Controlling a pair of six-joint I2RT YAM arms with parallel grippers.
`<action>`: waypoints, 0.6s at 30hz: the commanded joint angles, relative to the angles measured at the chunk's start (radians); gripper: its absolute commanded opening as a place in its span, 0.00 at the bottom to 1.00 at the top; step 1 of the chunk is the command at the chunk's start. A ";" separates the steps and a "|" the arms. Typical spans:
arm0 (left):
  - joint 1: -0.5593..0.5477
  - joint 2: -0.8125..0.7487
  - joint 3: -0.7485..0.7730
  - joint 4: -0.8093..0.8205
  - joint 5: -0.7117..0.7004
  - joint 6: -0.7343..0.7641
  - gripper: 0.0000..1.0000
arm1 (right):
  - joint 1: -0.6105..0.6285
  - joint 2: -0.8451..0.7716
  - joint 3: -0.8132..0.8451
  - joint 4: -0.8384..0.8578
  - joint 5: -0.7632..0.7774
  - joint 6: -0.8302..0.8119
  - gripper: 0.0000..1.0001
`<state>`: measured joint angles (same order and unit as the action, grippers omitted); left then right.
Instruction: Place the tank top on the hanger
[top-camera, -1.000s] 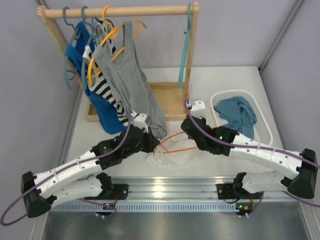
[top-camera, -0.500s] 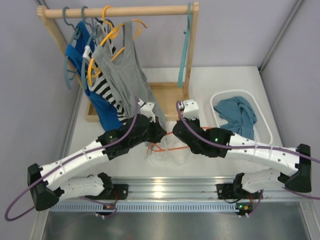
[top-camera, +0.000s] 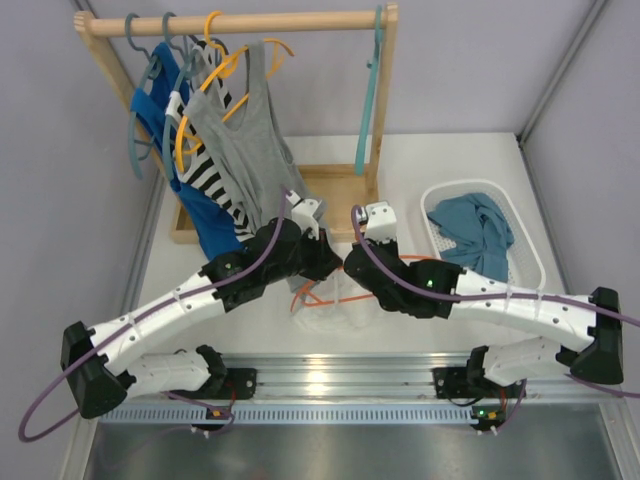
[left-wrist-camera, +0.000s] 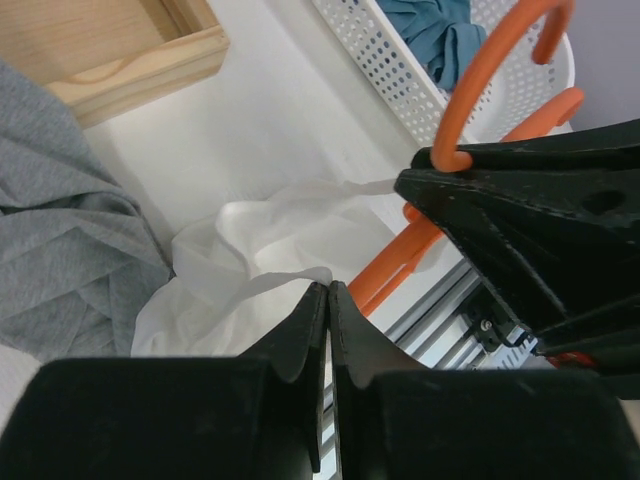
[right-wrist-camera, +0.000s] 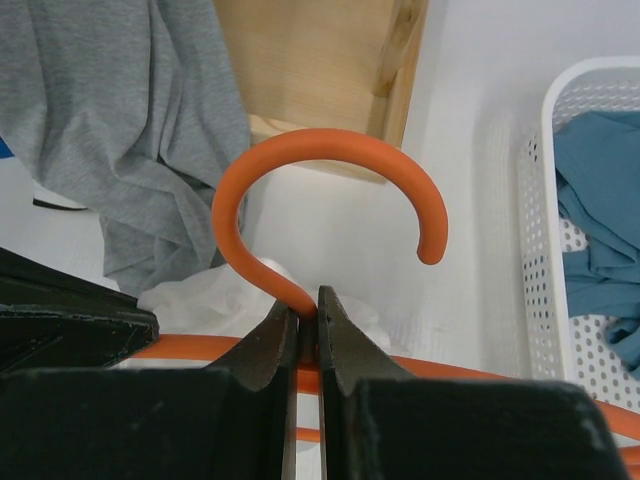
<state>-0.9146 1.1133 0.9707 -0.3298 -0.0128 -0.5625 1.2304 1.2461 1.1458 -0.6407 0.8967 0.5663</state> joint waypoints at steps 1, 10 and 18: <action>0.000 -0.018 0.008 0.098 0.059 0.044 0.08 | 0.015 -0.008 -0.024 0.123 0.008 -0.014 0.00; 0.000 -0.035 -0.041 0.141 0.091 0.029 0.07 | 0.009 -0.013 -0.067 0.208 -0.010 -0.046 0.00; 0.000 -0.029 -0.078 0.176 0.077 0.070 0.33 | 0.009 -0.004 -0.084 0.254 -0.045 -0.060 0.00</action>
<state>-0.9150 1.0950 0.9104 -0.2207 0.0704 -0.5217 1.2304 1.2461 1.0550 -0.4671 0.8543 0.5152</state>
